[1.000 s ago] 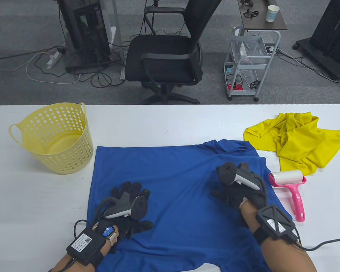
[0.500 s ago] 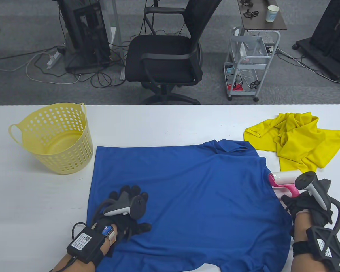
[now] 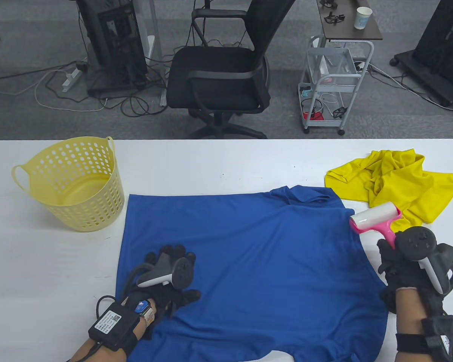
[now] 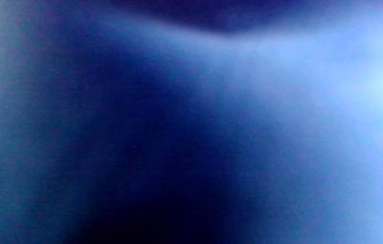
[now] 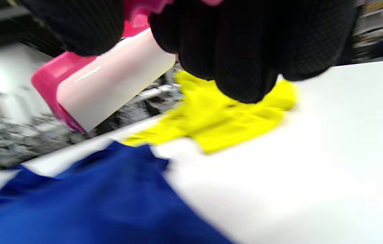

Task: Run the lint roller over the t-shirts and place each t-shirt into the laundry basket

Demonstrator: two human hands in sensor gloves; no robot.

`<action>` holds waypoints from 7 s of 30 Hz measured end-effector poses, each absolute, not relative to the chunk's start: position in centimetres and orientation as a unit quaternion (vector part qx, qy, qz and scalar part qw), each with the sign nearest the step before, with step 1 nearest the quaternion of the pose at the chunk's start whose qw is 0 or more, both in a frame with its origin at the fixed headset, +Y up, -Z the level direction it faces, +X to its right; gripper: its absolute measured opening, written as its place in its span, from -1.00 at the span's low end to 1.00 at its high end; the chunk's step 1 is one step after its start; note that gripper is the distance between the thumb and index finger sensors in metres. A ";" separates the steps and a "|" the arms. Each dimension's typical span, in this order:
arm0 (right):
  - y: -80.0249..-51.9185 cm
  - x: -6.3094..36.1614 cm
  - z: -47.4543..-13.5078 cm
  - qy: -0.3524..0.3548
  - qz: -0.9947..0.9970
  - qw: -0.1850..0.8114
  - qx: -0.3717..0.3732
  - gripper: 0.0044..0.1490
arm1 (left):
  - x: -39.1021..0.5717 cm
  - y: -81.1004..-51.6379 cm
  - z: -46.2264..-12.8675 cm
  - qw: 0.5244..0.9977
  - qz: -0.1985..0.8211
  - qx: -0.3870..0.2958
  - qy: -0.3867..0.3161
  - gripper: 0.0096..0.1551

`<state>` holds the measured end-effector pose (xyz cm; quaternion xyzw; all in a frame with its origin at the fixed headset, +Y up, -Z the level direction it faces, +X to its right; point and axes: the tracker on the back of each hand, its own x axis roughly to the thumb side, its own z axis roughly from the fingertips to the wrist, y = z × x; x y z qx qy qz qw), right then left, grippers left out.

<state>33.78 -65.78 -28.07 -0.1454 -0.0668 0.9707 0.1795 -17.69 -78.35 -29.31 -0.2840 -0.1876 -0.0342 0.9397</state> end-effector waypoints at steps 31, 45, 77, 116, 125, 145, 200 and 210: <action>-70.7 15.2 -36.5 0.167 0.982 0.080 -0.023 -0.19 | -19.8 -80.1 -30.0 0.921 -0.015 -0.363 -0.144 0.26; -68.0 23.3 -21.0 0.265 0.963 0.016 0.052 -0.19 | -19.8 -80.2 -30.0 0.919 -0.012 -0.365 -0.147 0.26; -69.5 20.8 -29.8 0.250 0.966 0.046 0.045 -0.17 | -19.8 -80.3 -30.0 0.919 -0.011 -0.366 -0.148 0.26; -70.4 0.6 -37.2 0.183 0.974 0.046 0.129 -0.19 | -19.8 -80.4 -30.1 0.919 -0.014 -0.366 -0.147 0.25; -70.5 4.7 -33.1 0.197 0.963 0.013 0.183 -0.17 | -19.8 -80.4 -30.0 0.919 -0.012 -0.366 -0.148 0.25; -69.9 11.5 -26.5 0.214 0.957 -0.006 0.194 -0.17 | -19.8 -80.5 -30.1 0.918 -0.012 -0.368 -0.149 0.25; -70.8 8.1 -23.4 0.178 0.741 0.553 0.336 -0.12 | -8.6 -70.0 -24.8 0.848 0.412 -0.174 -0.284 0.39; -70.4 10.3 -25.8 0.208 0.719 0.564 0.349 -0.24 | -12.7 -70.3 -26.5 0.873 0.387 -0.125 -0.268 -0.08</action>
